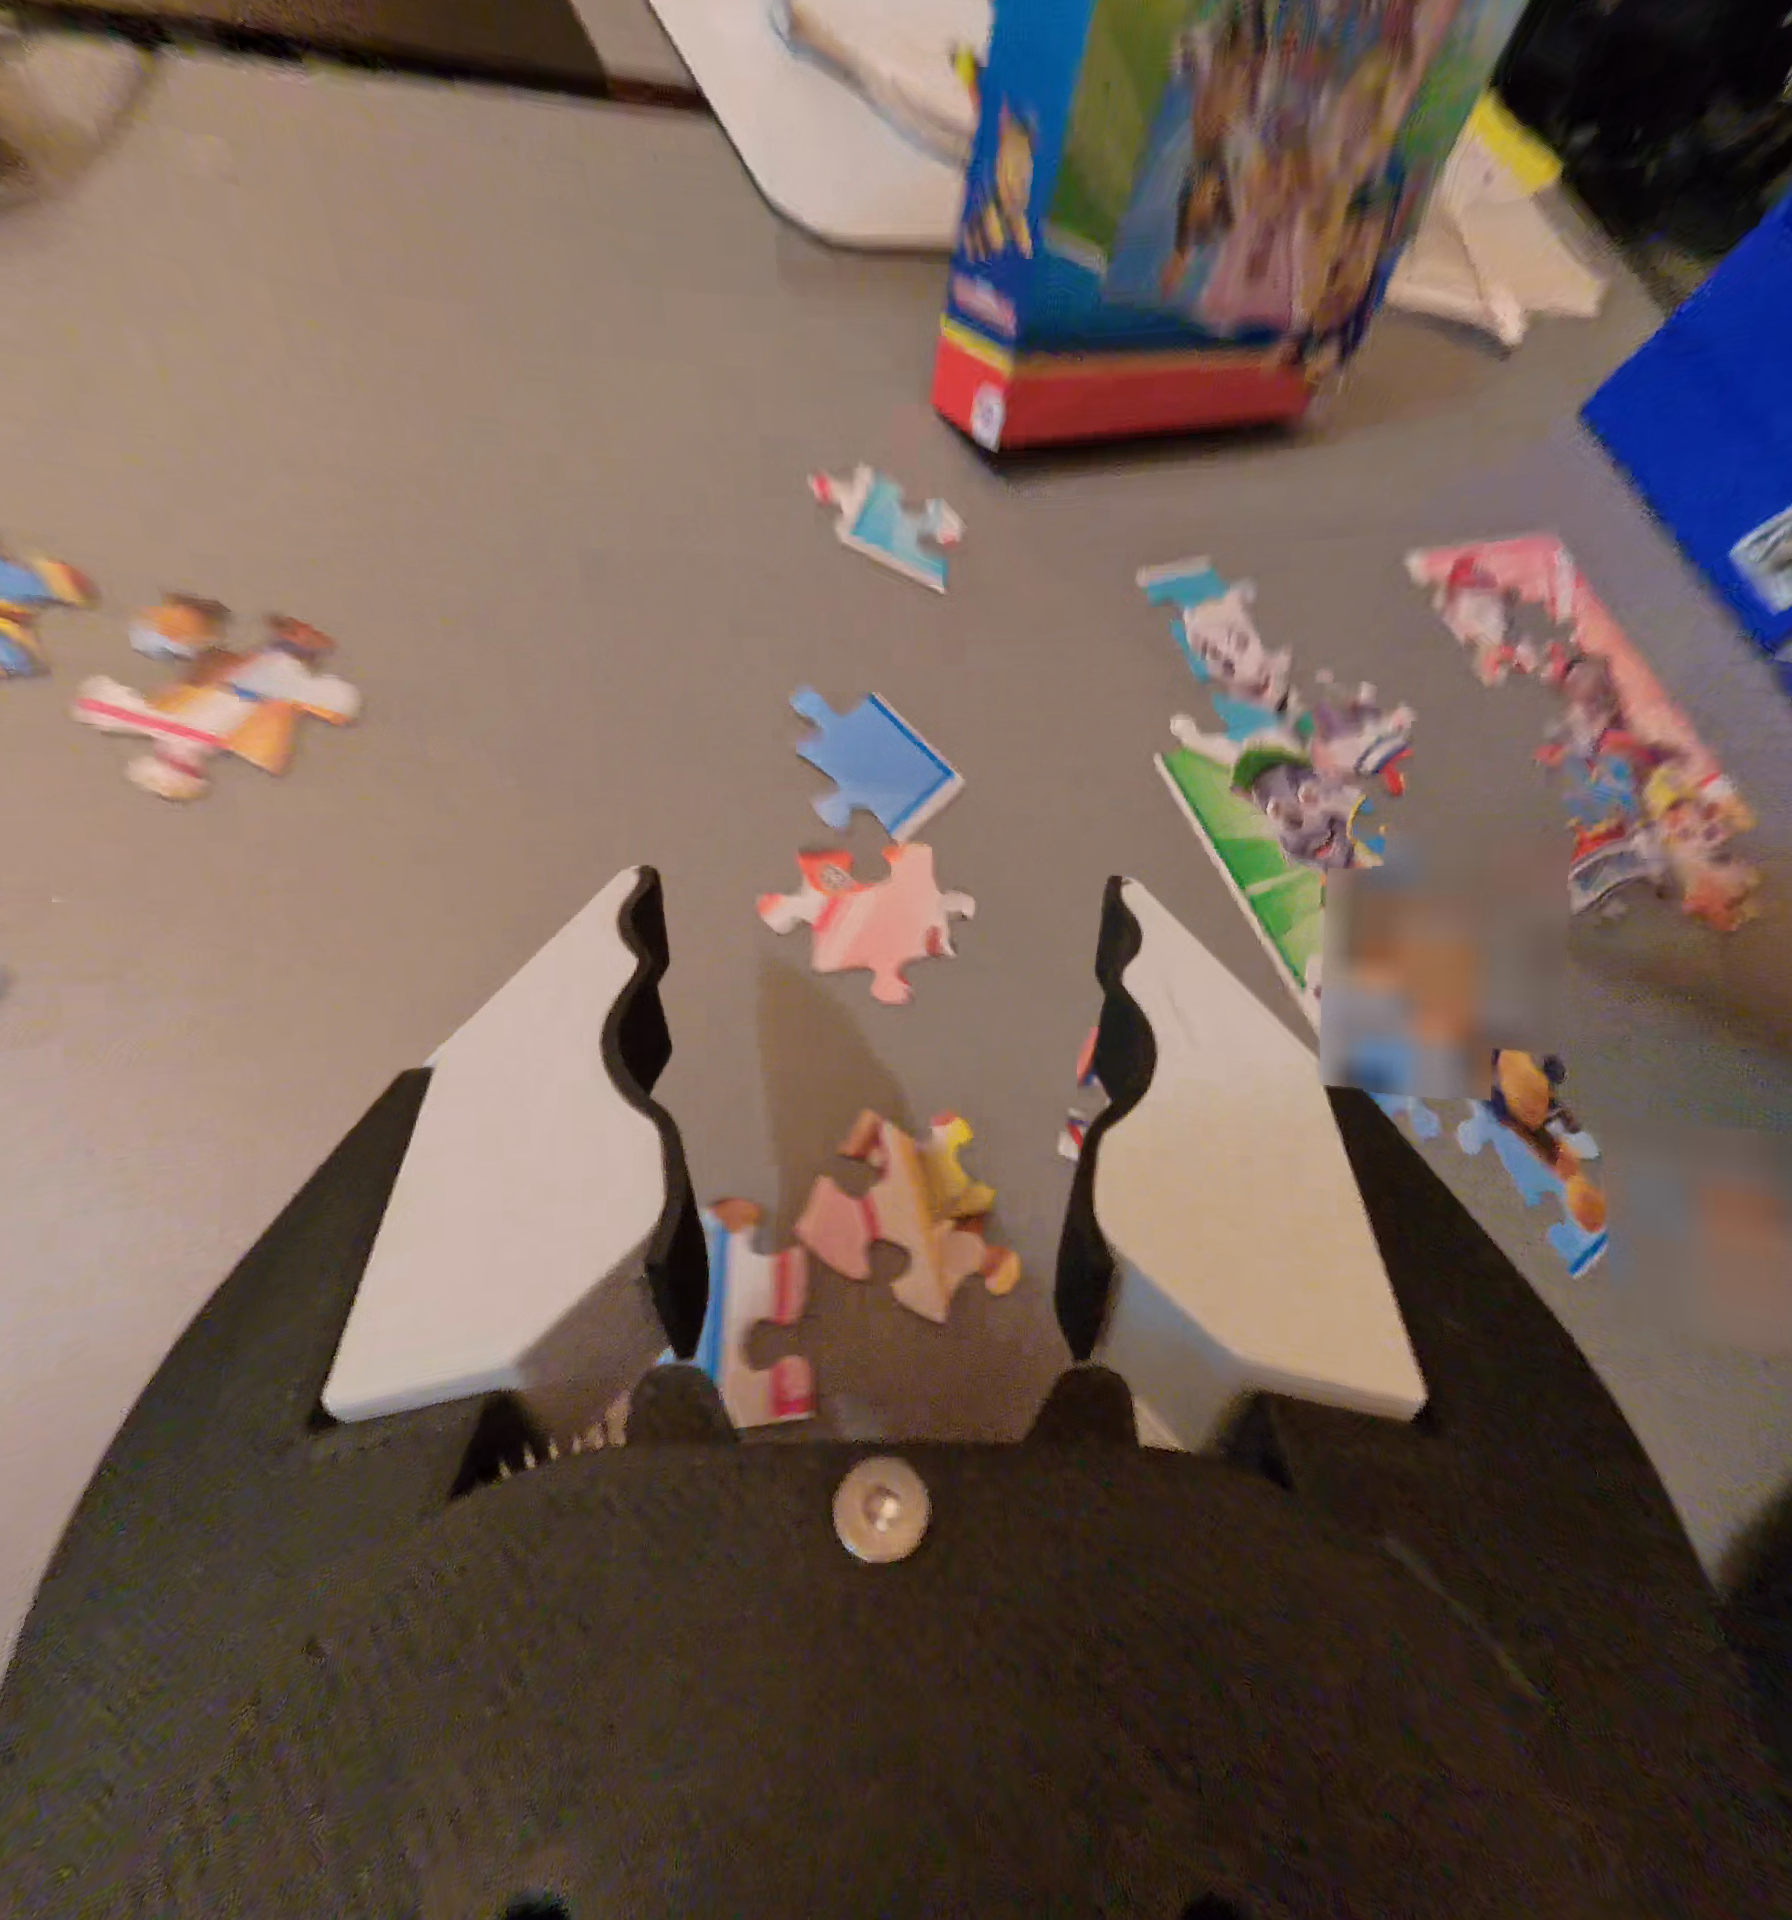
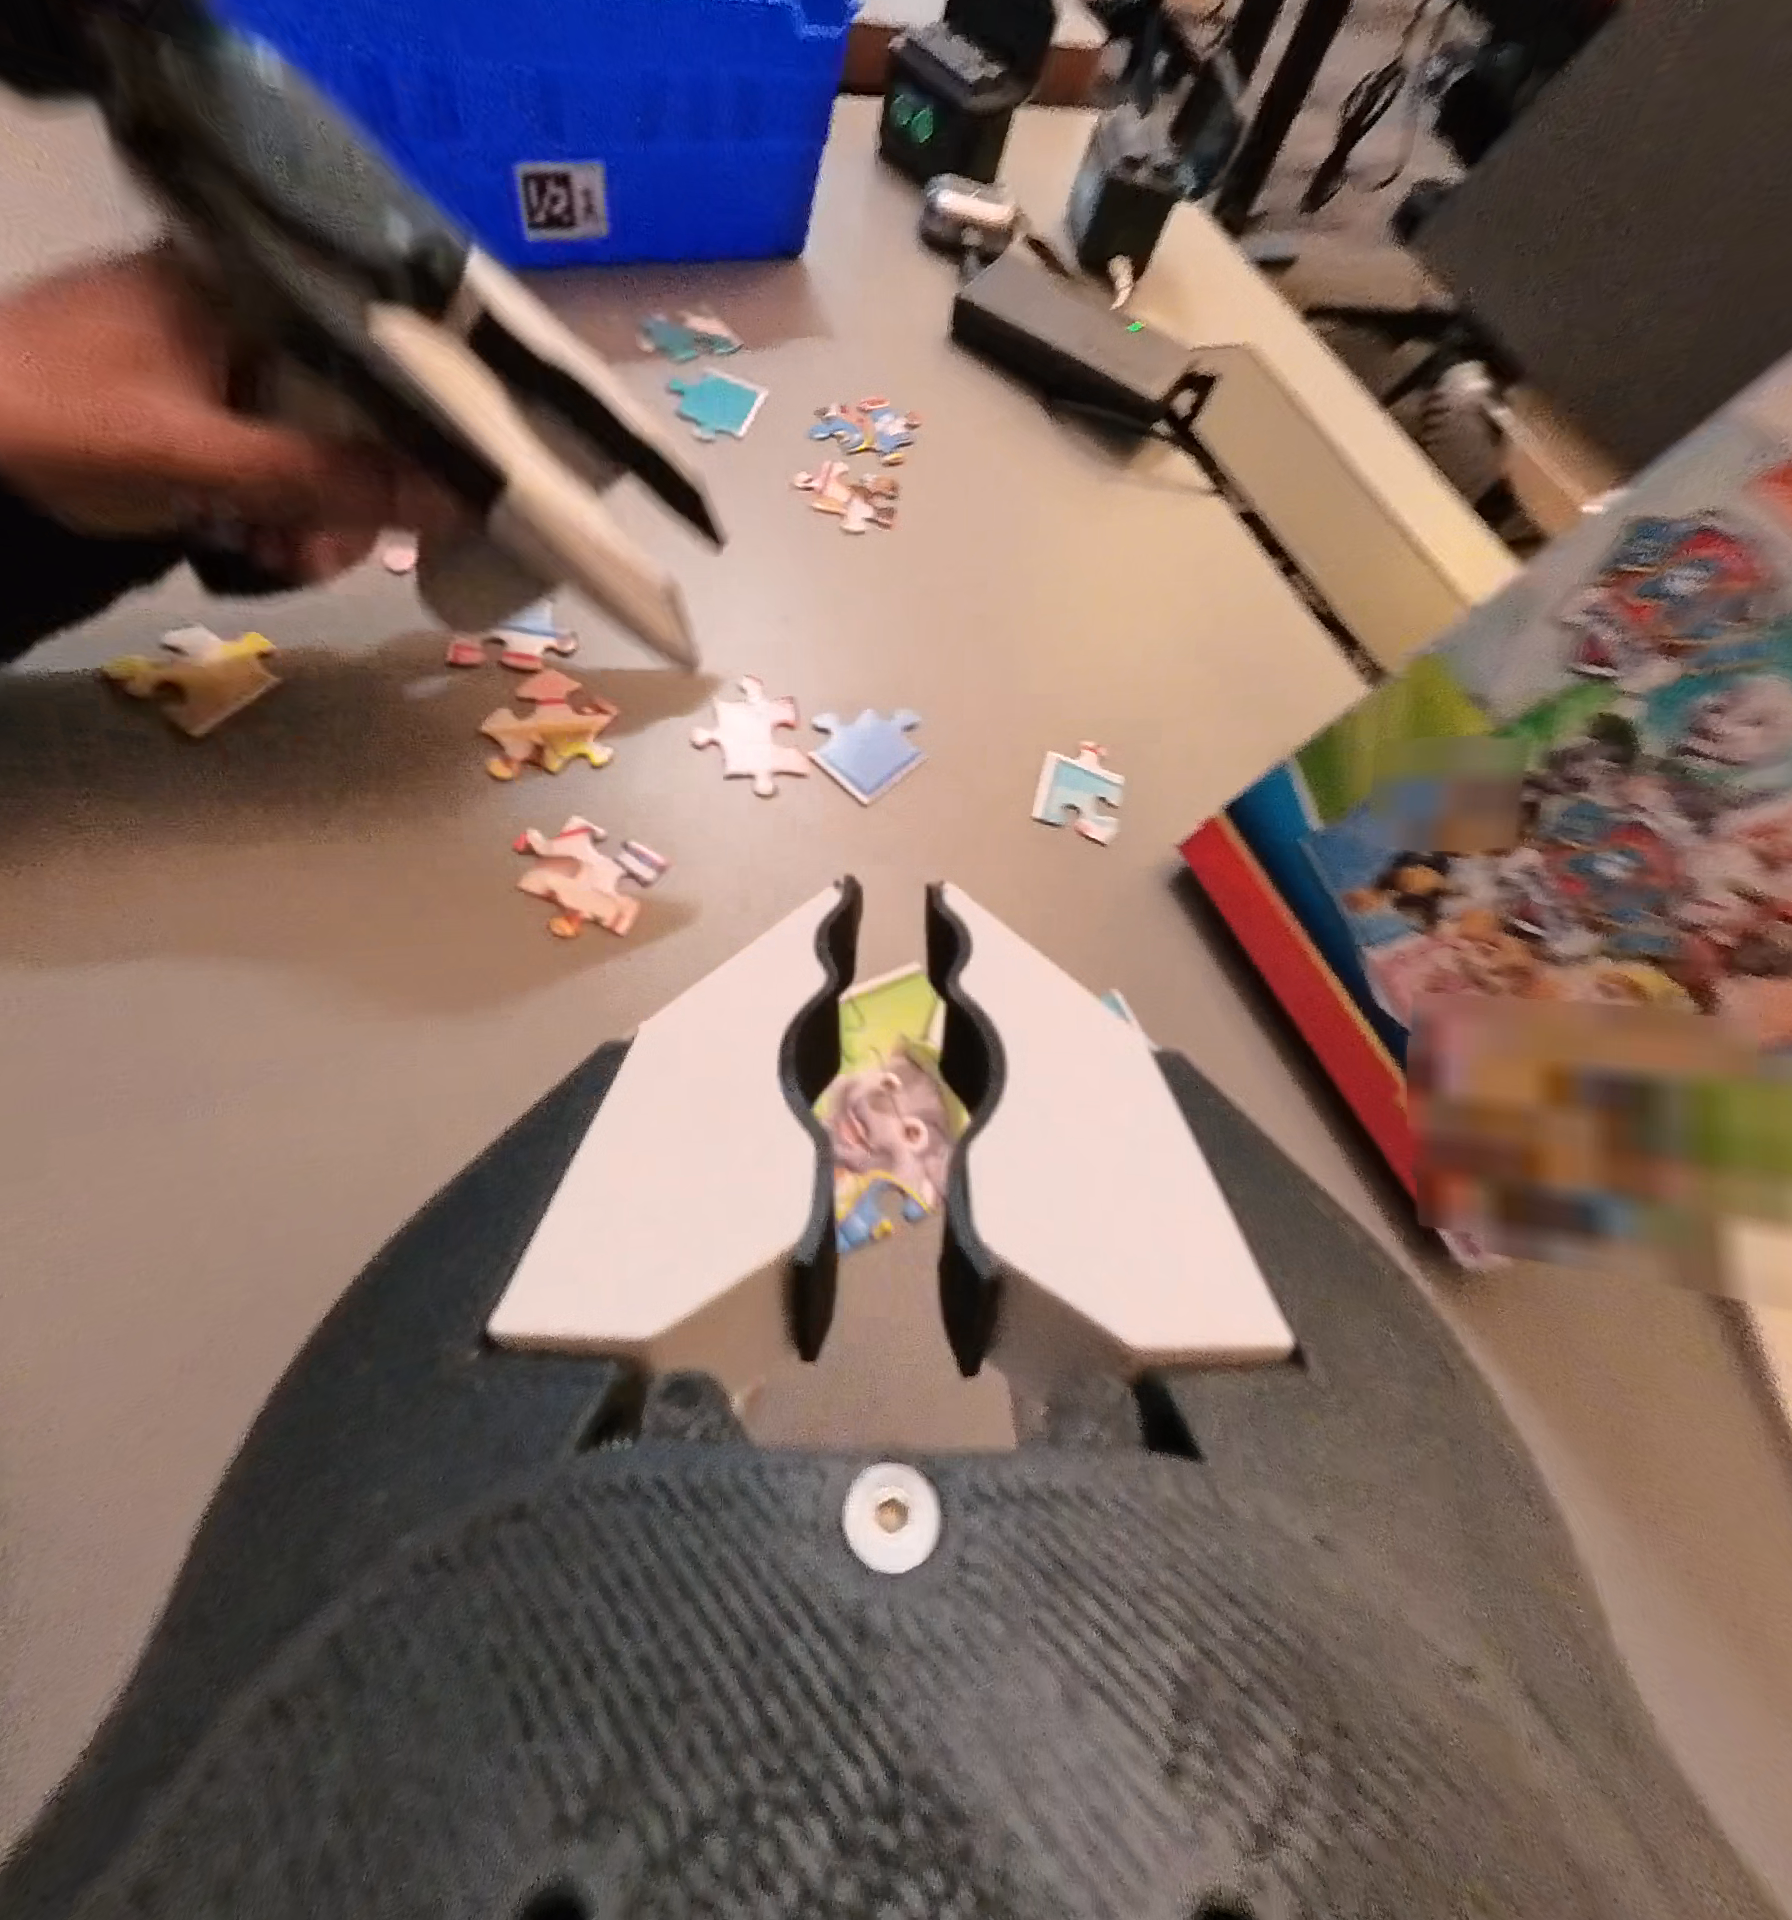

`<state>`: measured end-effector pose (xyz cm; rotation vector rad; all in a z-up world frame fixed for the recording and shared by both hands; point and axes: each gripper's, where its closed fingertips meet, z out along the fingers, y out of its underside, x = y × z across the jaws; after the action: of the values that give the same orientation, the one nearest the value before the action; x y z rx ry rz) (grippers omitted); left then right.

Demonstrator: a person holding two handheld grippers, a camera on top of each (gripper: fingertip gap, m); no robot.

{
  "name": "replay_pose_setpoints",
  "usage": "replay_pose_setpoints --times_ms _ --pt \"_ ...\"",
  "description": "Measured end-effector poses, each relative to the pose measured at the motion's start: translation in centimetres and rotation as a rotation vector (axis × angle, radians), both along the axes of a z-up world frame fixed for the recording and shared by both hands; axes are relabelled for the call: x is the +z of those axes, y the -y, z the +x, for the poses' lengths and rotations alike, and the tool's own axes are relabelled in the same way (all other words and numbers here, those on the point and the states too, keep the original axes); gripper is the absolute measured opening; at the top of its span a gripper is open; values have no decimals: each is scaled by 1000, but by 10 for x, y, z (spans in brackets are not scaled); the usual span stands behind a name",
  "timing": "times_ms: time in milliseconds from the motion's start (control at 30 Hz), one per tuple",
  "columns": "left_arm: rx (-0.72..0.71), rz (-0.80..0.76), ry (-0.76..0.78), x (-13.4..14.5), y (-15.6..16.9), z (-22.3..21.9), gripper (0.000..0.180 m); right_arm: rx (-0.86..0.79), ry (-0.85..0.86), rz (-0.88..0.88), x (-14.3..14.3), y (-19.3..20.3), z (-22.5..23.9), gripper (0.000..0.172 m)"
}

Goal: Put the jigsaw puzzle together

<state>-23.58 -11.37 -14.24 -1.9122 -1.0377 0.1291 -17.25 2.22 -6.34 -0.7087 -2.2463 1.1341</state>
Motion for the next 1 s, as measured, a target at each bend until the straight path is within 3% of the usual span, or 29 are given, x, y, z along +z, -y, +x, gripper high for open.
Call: replay_pose_setpoints --times_ms 100,233,433,633,700,800,1000 --pt "62 -207 -19 -37 -9 20 83 -27 -31 -63 6 -28 13 9" --pt "141 -274 -38 -31 -17 14 85 -46 -18 -167 0 -56 20 9" --pt "175 -328 -21 -40 -19 -10 86 -55 -2 -304 -4 -86 27 10" --pt "178 -374 17 -54 -24 -6 78 -63 16 -403 -6 -108 31 11" --pt "190 -371 17 -54 -24 -7 76 -58 24 -418 -8 -109 32 12" --pt "189 -361 14 -52 -26 -6 56 -53 25 -417 -9 -110 32 13" --pt "182 -364 13 -52 -26 -5 56 -63 13 -412 -8 -112 31 14"
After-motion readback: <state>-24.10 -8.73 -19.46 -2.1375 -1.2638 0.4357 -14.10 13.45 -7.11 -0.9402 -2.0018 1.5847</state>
